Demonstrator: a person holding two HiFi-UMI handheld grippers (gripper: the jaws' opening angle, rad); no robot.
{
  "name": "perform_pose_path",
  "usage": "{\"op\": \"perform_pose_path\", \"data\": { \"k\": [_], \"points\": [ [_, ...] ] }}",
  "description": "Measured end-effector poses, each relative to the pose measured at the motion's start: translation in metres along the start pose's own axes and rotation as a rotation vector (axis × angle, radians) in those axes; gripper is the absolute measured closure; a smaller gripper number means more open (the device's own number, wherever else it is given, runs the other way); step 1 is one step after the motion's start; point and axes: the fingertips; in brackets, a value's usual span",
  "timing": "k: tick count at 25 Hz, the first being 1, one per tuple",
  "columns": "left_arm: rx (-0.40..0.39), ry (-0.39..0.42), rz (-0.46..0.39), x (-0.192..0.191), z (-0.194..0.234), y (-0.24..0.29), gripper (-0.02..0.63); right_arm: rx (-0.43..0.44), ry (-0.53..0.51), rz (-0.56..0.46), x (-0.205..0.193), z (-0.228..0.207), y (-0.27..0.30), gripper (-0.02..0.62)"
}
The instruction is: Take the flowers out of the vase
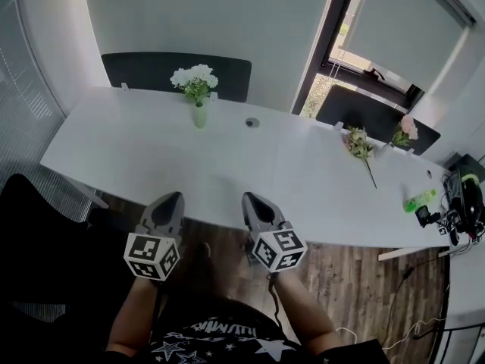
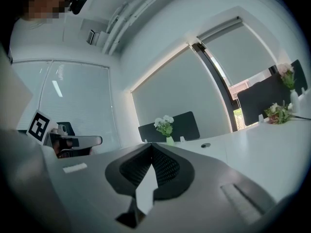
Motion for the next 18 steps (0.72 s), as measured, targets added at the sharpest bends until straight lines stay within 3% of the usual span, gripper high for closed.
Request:
{"op": "perform_pose_path", "data": {
  "k": [11,18],
  "points": [
    [-0.039,-0.015,-0.029,0.010,0.064,0.091,0.598,-0.026,-0.040,0.014,0.024,-0.034,0.091,0.593],
    [-0.066,0.020,-0.002,0.010,0.109,0.140,0.598,-0.041,-0.050,0.017,0.040,-0.047,0.150,0.592]
  ]
}}
Point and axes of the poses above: the fingertips, and each gripper's own axes: y forward along the fingers, z to its left, x out of its top, and after that the axes turned 6 degrees about y, right-handed
